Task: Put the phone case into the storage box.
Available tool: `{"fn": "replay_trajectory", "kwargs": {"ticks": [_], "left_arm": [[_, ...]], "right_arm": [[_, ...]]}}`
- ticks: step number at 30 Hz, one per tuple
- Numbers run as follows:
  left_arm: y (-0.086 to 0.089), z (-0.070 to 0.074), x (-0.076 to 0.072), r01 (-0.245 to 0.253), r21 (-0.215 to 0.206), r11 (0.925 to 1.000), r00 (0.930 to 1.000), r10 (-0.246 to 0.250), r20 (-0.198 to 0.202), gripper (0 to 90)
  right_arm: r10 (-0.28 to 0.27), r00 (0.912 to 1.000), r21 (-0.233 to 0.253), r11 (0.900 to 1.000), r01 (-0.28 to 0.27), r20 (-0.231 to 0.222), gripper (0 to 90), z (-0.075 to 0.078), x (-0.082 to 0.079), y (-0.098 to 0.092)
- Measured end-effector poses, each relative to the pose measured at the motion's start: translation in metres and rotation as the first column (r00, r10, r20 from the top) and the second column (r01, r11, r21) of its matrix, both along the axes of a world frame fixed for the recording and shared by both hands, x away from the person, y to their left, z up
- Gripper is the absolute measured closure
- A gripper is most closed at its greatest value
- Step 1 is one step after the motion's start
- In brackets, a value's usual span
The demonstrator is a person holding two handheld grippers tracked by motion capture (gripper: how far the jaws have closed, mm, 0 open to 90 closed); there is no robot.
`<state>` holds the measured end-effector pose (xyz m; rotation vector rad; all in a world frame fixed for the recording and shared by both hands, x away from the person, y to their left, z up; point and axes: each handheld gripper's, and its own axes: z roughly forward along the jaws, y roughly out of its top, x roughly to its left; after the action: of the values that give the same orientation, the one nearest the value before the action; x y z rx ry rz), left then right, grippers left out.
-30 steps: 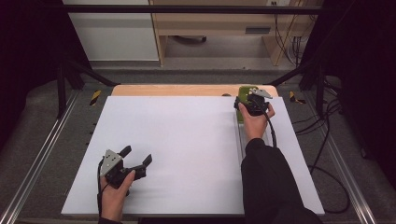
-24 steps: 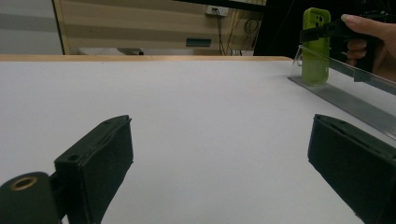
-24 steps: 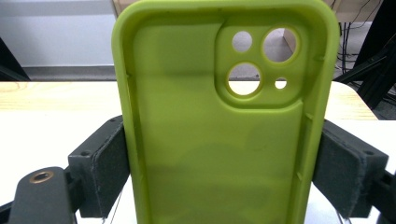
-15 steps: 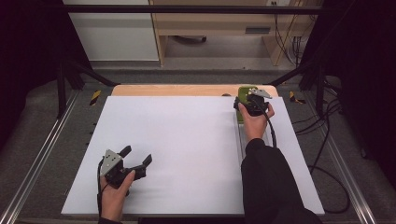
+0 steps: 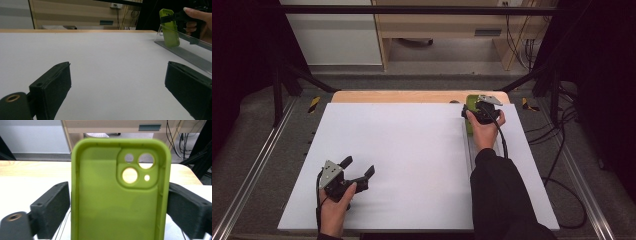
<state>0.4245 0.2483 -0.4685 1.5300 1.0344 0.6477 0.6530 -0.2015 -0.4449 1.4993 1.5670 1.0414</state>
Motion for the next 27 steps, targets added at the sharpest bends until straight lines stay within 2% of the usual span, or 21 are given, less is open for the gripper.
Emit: {"fn": "replay_trajectory", "kwargs": {"ticks": [12, 17, 27], "left_arm": [[0.000, 0.000, 0.000, 0.000, -0.001, 1.0000, 1.0000, 0.000, -0.001, 6.3], [-0.001, 0.000, 0.000, 0.003, -0.004, 1.0000, 1.0000, -0.003, -0.002, 6.3], [-0.001, 0.000, 0.000, 0.002, -0.004, 1.0000, 1.0000, -0.002, 0.000, 6.3]], "right_arm": [[-0.023, 0.9996, -0.021, 0.999, 0.024, 0.018, 6.9, 0.004, -0.002, 0.001], [-0.021, 0.9997, -0.008, 1.000, 0.021, 0.013, 4.2, 0.006, -0.004, -0.001], [-0.022, 0.9994, -0.019, 1.000, 0.022, 0.027, 3.7, 0.010, -0.006, -0.001]]}}
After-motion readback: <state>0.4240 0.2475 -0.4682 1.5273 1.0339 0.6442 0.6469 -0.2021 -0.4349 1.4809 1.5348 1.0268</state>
